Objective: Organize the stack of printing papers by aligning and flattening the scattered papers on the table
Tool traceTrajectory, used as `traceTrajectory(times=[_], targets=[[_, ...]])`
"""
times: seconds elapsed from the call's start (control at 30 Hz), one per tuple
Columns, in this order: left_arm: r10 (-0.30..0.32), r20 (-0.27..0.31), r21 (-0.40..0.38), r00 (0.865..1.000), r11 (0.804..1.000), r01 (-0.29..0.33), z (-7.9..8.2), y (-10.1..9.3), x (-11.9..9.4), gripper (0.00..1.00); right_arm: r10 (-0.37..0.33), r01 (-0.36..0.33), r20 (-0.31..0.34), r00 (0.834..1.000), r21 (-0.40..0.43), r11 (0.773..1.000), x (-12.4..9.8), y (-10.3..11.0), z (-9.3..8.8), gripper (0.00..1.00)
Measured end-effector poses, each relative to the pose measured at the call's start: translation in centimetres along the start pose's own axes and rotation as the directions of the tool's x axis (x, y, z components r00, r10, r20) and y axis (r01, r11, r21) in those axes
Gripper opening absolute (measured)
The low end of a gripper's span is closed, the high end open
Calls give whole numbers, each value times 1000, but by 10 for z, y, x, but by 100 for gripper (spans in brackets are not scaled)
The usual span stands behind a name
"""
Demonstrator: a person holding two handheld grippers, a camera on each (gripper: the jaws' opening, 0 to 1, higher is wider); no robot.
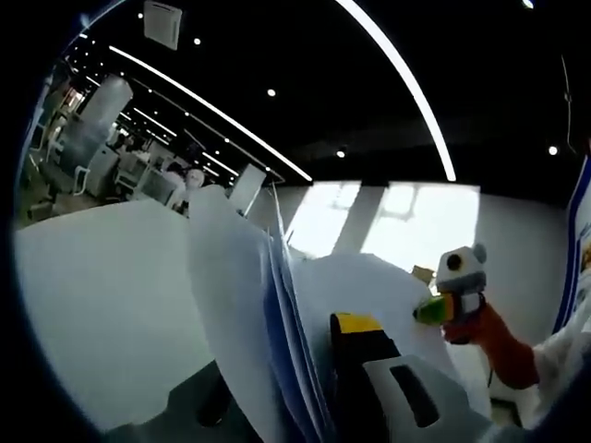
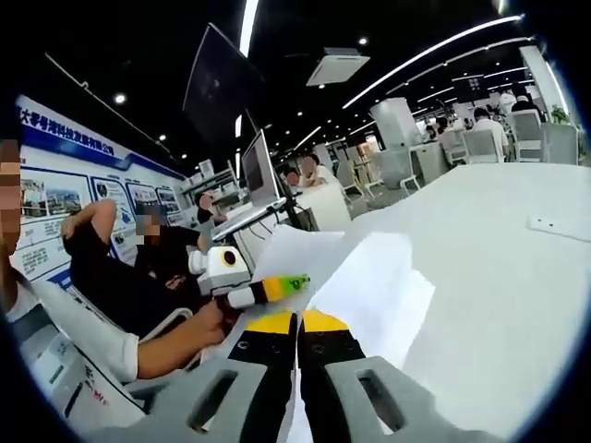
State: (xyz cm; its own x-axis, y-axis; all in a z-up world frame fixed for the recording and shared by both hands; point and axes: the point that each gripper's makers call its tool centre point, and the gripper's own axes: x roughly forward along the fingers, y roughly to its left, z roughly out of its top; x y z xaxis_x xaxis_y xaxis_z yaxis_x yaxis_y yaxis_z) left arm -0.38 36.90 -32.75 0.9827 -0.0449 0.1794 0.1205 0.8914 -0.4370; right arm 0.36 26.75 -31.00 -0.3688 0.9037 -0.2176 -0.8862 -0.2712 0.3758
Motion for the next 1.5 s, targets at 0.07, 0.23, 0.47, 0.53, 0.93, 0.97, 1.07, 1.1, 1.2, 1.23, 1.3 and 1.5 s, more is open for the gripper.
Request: traceTrajectory(times=[0.07,0.23,0.47,0.53,0.93,0.97,1.07,1.1,1.2,1.23,1.3,1.5], targets=[[2,1,3,1000,1000,-2,0,0,0,16,1,-1,0,1000,-2,1000,0,-2,0,0],[0,5,0,1000,1000,0,0,-1,1,16,0,0,-6,1000,-1,1000,0,-5,0,0],[-4,8,0,1000,1000,4,1,-1,1,16,0,0,-2,1000,1,1000,1,-6,2,0],[-3,9,0,1000,1000,3,1,-1,1,16,1,-1,0,1000,4,1000,2,-5,2,0],[-2,11,5,1000,1000,2,2,1,2,15,7,-7,-1,1000,3,1000,5,-1,0,0],[-3,12,4,1000,1000,3,2,0,2,15,7,-7,-1,1000,3,1000,6,-1,0,0],[0,13,10,1000,1000,0,3,1,2,14,8,-8,-1,1000,4,1000,7,-2,0,0],[0,13,10,1000,1000,0,2,1,2,14,7,-7,-1,1000,4,1000,7,-3,0,0],[2,12,17,1000,1000,-2,2,1,2,13,6,-6,0,1000,1,1000,7,-4,0,0],[1,13,20,1000,1000,-1,2,1,2,13,5,-5,2,1000,2,1000,7,-4,0,0],[0,12,26,1000,1000,0,2,0,2,12,1,-1,4,1000,1,1000,6,-5,0,0],[-8,23,52,1000,999,6,4,-3,0,8,20,-17,46,999,-56,998,4,-3,4,0]])
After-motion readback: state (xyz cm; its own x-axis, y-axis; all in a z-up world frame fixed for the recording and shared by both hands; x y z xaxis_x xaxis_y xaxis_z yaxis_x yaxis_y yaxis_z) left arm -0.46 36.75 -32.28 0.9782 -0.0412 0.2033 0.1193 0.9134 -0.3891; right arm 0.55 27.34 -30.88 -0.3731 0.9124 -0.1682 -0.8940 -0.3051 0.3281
